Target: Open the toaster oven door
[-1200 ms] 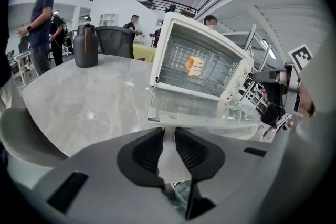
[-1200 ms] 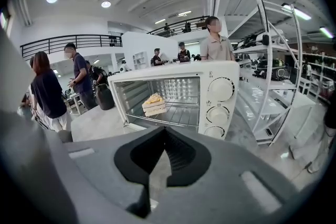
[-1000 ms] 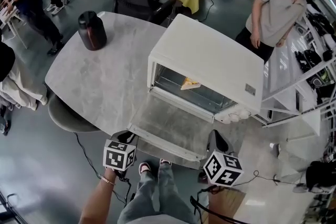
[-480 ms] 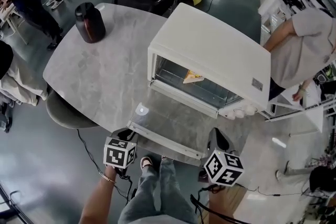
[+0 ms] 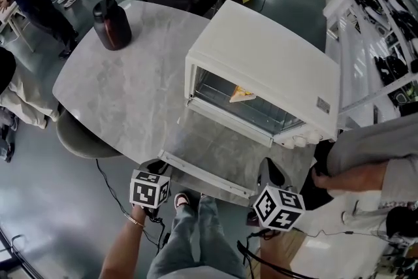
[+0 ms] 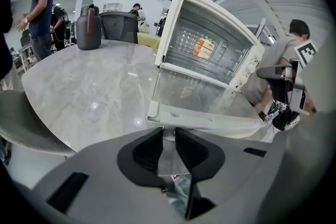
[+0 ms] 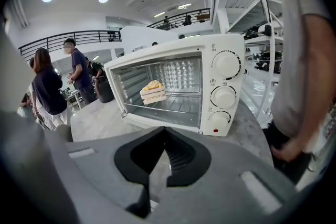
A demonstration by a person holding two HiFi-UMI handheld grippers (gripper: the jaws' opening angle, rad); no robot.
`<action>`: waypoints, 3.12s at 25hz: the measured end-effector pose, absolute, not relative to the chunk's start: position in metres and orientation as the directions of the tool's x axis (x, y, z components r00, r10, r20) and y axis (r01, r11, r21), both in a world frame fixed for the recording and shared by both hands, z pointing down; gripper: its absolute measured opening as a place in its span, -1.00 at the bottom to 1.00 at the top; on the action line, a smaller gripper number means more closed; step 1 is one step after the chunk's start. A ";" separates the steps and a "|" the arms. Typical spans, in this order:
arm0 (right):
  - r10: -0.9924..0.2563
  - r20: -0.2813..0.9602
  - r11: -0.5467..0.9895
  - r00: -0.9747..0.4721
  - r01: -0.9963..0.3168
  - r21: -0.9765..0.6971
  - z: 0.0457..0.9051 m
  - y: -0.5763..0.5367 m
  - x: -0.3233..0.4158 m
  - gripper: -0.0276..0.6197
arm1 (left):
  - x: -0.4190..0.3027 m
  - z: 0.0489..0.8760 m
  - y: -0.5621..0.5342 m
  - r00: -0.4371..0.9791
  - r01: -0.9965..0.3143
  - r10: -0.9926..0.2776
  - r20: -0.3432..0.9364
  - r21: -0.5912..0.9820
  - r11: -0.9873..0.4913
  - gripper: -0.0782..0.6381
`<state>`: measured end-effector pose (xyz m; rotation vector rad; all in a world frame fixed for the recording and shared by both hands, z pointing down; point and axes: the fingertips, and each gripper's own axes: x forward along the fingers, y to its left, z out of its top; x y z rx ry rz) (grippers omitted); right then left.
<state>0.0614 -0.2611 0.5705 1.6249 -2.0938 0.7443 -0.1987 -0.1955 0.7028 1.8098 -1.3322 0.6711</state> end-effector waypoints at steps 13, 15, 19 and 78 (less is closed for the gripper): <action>-0.757 0.591 0.223 -0.279 -0.960 -0.167 0.563 -0.271 0.047 -0.90 | -0.204 0.705 -0.187 0.317 -0.944 -0.532 0.785 0.318 -0.093 -0.57; -0.759 0.587 0.229 -0.282 -0.959 -0.165 0.558 -0.272 0.047 -0.90 | -0.209 0.705 -0.180 0.311 -0.944 -0.529 0.790 0.323 -0.072 -0.57; -0.766 0.576 0.236 -0.284 -0.959 -0.159 0.546 -0.274 0.048 -0.90 | -0.221 0.690 -0.167 0.292 -0.944 -0.546 0.785 0.329 -0.031 -0.61; -0.968 0.186 0.150 -0.169 -0.982 -0.115 0.371 -0.289 0.135 -0.90 | -0.154 0.390 -0.325 0.242 -0.964 -0.952 0.188 0.156 -0.215 -0.77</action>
